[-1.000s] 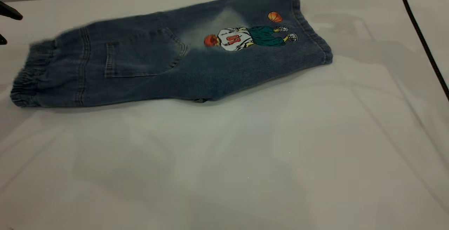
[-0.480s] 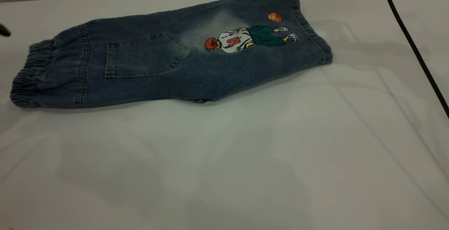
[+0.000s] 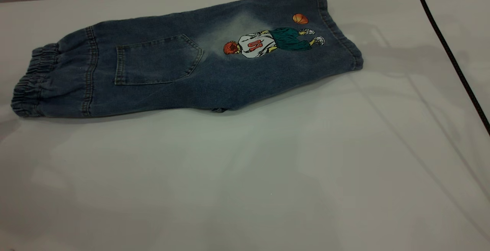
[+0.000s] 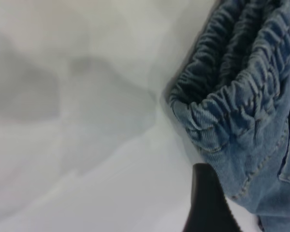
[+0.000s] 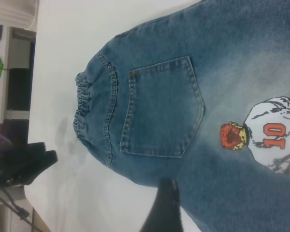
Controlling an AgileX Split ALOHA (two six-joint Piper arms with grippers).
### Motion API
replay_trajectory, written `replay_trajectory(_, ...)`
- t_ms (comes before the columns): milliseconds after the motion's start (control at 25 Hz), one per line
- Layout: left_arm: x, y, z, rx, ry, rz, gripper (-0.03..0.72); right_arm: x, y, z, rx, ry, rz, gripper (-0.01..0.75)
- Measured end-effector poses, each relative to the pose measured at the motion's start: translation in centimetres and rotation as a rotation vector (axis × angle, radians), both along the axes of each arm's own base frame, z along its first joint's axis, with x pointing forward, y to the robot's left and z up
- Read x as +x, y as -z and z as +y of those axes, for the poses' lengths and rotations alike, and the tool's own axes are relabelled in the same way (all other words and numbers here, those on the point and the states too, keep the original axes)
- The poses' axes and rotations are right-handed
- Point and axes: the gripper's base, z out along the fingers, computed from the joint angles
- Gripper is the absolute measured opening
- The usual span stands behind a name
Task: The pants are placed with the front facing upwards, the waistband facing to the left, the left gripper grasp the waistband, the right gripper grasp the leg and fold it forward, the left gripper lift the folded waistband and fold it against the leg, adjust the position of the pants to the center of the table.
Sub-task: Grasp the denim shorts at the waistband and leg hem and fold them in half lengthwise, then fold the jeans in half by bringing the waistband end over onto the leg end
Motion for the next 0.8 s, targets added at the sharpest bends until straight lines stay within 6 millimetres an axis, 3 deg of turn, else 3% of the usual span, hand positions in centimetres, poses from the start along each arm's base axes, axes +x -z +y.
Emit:
replay_trajectory(240, 1.8, 1.8, 0.4, -0.115, 0.049, -0.019, 0.393, 0.0, 0.0, 0.0, 0.000, 0.001, 0.000, 0.573)
replay_trajectory(480, 2.4, 2.1, 0.8, -0.111, 0.092, -0.035, 0.408, 0.1, 0.0, 0.0, -0.005, 0.002, -0.009, 0.573)
replay_trajectory(800, 2.0, 2.6, 1.0, -0.038, 0.142, -0.011, 0.596, 0.1, 0.3, 0.0, -0.008, -0.003, -0.012, 0.573)
